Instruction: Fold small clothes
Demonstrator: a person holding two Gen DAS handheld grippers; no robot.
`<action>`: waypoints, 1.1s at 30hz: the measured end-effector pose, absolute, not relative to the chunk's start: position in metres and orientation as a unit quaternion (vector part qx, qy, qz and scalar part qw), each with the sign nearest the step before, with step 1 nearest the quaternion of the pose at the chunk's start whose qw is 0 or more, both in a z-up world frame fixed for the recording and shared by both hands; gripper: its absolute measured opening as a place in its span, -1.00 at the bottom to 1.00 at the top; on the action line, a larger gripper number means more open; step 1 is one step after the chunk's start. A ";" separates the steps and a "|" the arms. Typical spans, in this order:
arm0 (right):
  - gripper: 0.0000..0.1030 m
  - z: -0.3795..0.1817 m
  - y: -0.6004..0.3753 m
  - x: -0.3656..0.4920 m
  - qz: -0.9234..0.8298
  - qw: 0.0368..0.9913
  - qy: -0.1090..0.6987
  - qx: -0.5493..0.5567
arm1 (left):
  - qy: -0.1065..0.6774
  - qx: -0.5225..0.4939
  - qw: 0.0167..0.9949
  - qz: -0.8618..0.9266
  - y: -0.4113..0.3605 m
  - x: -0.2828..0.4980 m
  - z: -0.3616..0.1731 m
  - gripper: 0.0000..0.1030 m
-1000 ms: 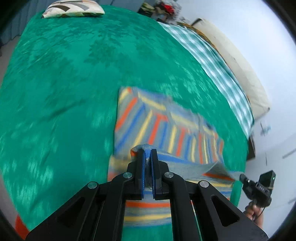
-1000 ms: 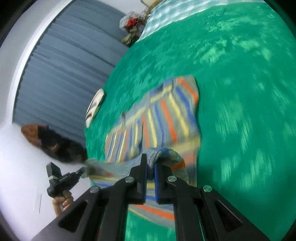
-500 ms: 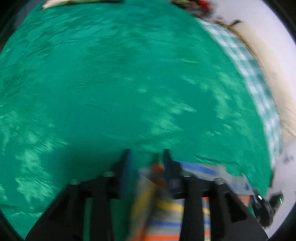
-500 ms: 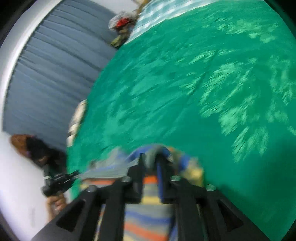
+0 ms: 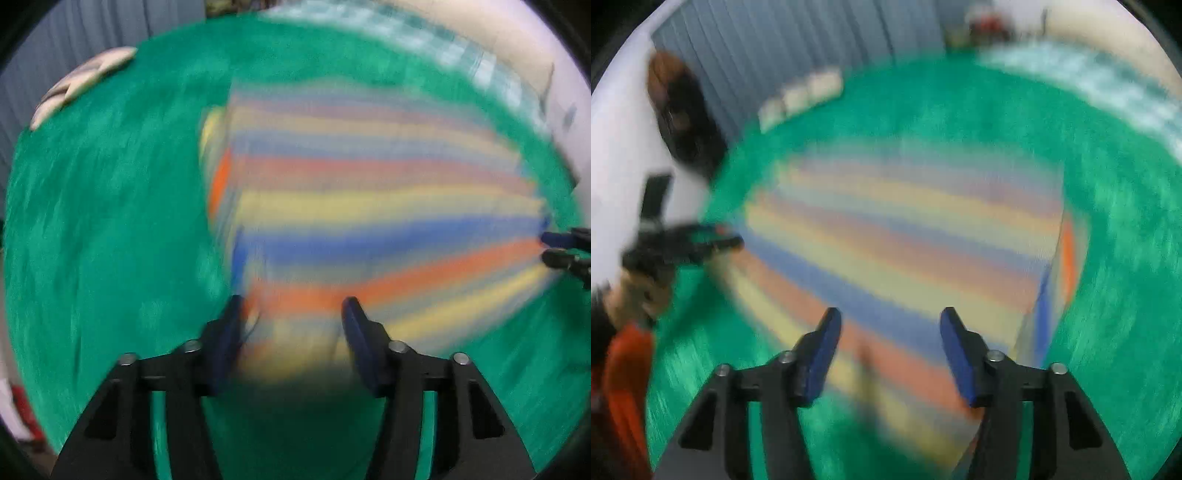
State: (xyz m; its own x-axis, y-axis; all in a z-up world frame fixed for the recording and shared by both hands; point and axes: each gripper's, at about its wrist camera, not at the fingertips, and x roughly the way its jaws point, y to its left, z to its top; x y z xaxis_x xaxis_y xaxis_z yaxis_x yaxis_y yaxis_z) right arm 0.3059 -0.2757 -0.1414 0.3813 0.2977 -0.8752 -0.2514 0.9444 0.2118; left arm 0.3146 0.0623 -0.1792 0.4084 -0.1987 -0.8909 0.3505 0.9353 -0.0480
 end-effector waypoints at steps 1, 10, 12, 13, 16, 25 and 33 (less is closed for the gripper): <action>-0.44 -0.161 -0.280 0.291 0.144 0.809 0.570 0.007 | 0.506 0.086 0.844 -0.157 0.069 0.302 -0.178 0.11; 0.06 -0.098 -0.288 0.214 0.072 0.876 0.473 0.052 | 0.471 0.058 0.872 -0.123 0.062 0.222 -0.123 0.78; 0.16 -0.101 -0.276 0.194 0.058 0.883 0.460 0.070 | 0.466 0.059 0.875 -0.115 0.053 0.205 -0.125 0.78; 0.16 -0.108 -0.271 0.187 0.052 0.883 0.460 0.078 | 0.469 0.061 0.874 -0.111 0.048 0.199 -0.130 0.78; 0.16 -0.132 -0.261 0.165 0.033 0.877 0.472 0.080 | 0.470 0.076 0.874 -0.095 0.039 0.192 -0.151 0.79; 0.37 -0.152 -0.245 0.132 -0.006 0.892 0.446 0.068 | 0.478 0.061 0.872 -0.084 0.036 0.183 -0.188 0.99; 0.65 -0.163 -0.235 0.136 0.003 0.897 0.440 0.047 | 0.467 0.066 0.878 -0.081 0.034 0.181 -0.191 0.99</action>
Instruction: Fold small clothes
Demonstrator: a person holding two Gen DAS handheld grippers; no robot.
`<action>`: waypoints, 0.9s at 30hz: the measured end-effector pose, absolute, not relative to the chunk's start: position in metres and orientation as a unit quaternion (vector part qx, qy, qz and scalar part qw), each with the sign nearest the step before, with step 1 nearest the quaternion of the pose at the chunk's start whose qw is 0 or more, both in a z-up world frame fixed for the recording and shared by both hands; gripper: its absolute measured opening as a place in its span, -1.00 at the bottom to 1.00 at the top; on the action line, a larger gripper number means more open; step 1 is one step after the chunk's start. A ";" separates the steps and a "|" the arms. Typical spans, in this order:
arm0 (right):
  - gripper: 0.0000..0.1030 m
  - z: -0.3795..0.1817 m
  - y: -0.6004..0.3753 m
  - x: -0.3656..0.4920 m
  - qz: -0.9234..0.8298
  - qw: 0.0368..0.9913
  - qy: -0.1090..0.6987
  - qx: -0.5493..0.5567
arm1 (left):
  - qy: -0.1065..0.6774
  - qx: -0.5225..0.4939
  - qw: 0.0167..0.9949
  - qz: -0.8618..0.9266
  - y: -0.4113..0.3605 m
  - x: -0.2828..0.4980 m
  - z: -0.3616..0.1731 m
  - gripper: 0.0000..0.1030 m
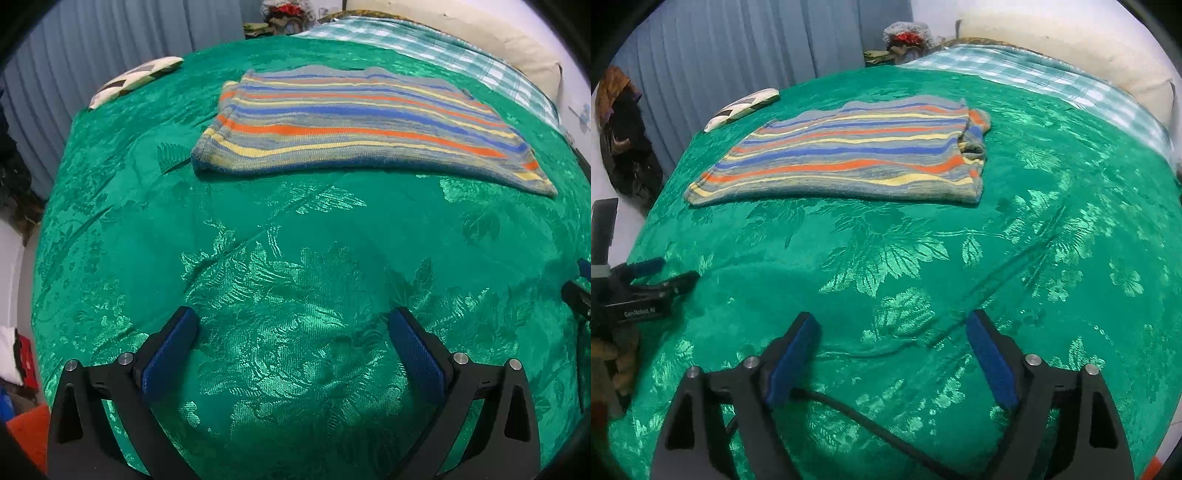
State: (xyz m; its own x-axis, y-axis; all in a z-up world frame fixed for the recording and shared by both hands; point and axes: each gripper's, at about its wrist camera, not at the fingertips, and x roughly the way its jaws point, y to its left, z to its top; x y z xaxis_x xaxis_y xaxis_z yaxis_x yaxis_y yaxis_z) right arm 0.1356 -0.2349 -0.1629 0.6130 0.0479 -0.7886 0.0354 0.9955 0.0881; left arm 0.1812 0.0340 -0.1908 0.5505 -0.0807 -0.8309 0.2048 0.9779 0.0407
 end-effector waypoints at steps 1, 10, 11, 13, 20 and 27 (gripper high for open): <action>0.65 -0.163 -0.234 0.136 0.003 0.897 0.440 0.046 | 0.466 0.066 0.878 -0.082 0.034 0.180 -0.191 0.99; 0.69 -0.165 -0.235 0.136 0.008 0.898 0.438 0.047 | 0.466 0.065 0.879 -0.083 0.034 0.180 -0.192 0.99; 0.71 -0.165 -0.234 0.136 0.008 0.898 0.438 0.047 | 0.466 0.065 0.879 -0.083 0.035 0.180 -0.192 0.99; 0.73 -0.165 -0.233 0.136 0.010 0.898 0.438 0.046 | 0.466 0.064 0.879 -0.083 0.034 0.180 -0.192 0.99; 0.77 -0.166 -0.233 0.137 0.014 0.897 0.439 0.044 | 0.466 0.065 0.879 -0.083 0.034 0.180 -0.193 0.99; 0.78 -0.166 -0.233 0.137 0.015 0.897 0.439 0.045 | 0.465 0.064 0.879 -0.083 0.035 0.180 -0.193 0.99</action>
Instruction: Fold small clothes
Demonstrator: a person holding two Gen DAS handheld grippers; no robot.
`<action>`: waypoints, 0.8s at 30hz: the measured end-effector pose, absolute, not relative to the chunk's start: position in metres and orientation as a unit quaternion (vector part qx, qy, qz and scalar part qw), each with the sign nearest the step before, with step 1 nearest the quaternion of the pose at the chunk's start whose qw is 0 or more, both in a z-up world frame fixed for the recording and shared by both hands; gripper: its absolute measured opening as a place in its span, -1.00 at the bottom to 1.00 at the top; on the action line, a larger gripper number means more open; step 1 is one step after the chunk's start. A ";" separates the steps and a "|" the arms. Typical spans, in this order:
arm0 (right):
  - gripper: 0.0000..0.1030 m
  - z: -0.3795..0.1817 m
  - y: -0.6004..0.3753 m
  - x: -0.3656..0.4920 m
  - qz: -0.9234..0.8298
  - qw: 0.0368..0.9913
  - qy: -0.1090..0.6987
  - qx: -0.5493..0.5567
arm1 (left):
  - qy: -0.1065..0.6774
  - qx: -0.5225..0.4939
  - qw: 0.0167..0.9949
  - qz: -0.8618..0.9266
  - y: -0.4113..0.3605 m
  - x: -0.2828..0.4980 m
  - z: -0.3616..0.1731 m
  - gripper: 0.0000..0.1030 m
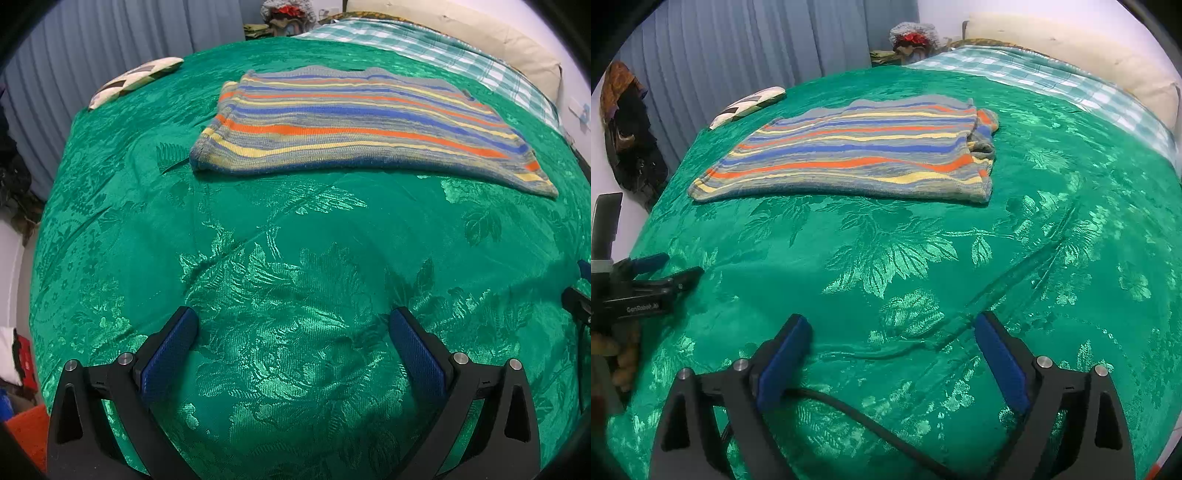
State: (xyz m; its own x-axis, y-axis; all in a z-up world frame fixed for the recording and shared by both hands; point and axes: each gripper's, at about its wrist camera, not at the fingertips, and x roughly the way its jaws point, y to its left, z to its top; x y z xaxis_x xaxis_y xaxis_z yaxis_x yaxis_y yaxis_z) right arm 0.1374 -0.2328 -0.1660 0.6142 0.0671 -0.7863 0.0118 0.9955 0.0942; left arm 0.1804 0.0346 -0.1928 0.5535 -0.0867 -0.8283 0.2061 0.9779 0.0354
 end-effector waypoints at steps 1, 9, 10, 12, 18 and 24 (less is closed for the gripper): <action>0.79 -0.166 -0.233 0.137 0.015 0.897 0.439 0.044 | 0.465 0.064 0.879 -0.084 0.034 0.178 -0.192 0.99; 0.79 -0.128 -0.249 0.144 0.059 0.872 0.478 0.087 | 0.438 0.080 0.886 -0.128 0.030 0.169 -0.142 0.90; 0.79 -0.113 -0.262 0.148 0.073 0.873 0.470 0.104 | 0.426 0.083 0.889 -0.146 0.021 0.169 -0.131 0.90; 0.79 -0.092 -0.285 0.164 0.085 0.877 0.460 0.107 | 0.405 0.086 0.890 -0.192 -0.007 0.177 -0.108 0.90; 0.78 -0.079 -0.369 0.278 0.093 0.869 0.462 0.153 | 0.395 0.103 0.854 -0.324 -0.135 0.222 -0.101 0.65; 0.39 -0.148 -0.420 0.387 0.119 0.793 0.525 0.286 | 0.424 0.163 0.807 -0.377 -0.228 0.250 -0.161 0.55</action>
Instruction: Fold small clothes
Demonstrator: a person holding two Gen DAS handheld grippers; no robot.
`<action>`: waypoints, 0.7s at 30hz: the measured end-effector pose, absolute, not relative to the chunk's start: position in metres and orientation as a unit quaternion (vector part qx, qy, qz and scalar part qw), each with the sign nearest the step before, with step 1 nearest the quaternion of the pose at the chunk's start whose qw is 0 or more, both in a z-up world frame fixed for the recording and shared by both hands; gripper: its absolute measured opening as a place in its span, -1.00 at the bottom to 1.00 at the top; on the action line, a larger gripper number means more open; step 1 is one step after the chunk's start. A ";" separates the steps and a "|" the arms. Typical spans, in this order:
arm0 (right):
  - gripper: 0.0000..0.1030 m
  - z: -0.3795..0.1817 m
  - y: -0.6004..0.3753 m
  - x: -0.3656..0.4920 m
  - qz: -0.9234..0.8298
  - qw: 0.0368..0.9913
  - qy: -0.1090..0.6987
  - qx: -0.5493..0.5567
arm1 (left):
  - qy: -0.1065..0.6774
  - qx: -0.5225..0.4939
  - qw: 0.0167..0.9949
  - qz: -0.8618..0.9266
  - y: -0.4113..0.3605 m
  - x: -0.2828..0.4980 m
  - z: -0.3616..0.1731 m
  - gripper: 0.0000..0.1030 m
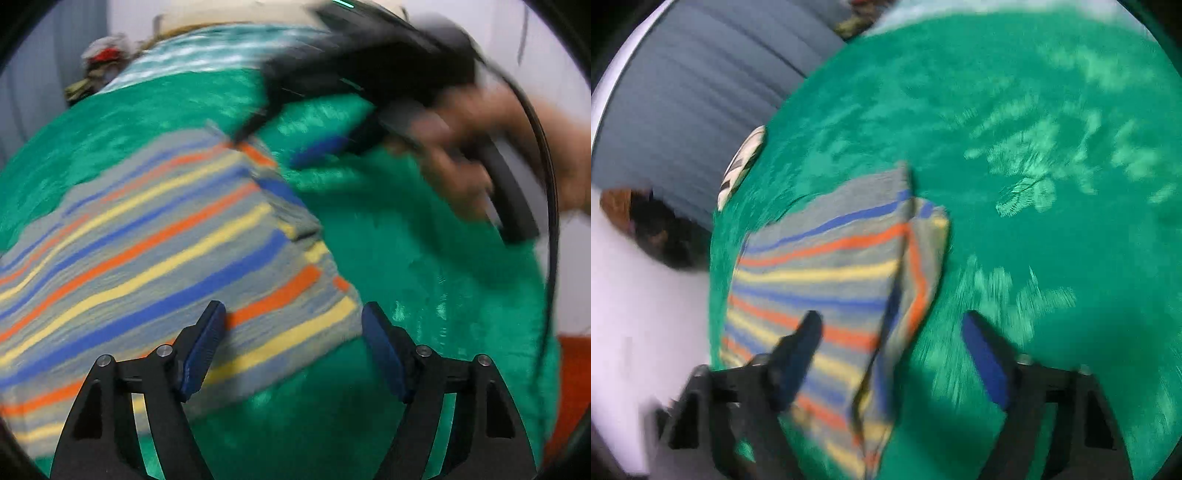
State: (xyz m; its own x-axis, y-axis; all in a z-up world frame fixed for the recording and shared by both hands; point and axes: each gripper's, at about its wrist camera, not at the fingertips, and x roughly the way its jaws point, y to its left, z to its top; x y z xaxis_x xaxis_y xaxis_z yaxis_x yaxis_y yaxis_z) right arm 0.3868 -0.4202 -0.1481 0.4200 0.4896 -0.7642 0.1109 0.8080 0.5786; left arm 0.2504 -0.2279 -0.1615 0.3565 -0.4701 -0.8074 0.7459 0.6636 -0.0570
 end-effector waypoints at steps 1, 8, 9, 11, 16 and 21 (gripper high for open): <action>0.38 -0.157 -0.422 0.398 0.123 0.787 0.527 0.296 | 0.417 0.170 0.809 -0.377 -0.233 0.250 -0.166 0.56; -0.78 -0.174 -0.406 0.440 0.141 0.785 0.519 0.306 | 0.386 0.175 0.822 -0.381 -0.243 0.244 -0.158 -0.85; -0.79 -0.171 -0.401 0.441 0.130 0.791 0.523 0.289 | 0.389 0.162 0.823 -0.381 -0.240 0.246 -0.155 -0.87; -0.79 -0.155 -0.392 0.441 0.120 0.809 0.512 0.264 | 0.395 0.098 0.836 -0.367 -0.209 0.254 -0.135 -0.87; -0.79 -0.081 -0.333 0.441 0.160 0.844 0.471 0.203 | 0.387 -0.034 0.865 -0.319 -0.103 0.267 -0.083 -0.87; -0.79 -0.051 -0.231 0.470 0.224 0.839 0.463 0.177 | 0.402 -0.122 0.878 -0.232 0.012 0.285 -0.081 -0.88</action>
State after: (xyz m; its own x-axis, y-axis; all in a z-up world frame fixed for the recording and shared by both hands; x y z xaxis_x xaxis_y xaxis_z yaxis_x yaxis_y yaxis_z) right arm 0.4698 -0.2309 -0.0506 0.4705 0.5407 -0.6973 -0.2122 0.8364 0.5054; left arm 0.2851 0.0123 -0.0808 0.5697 -0.5048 -0.6485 0.3096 0.8628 -0.3996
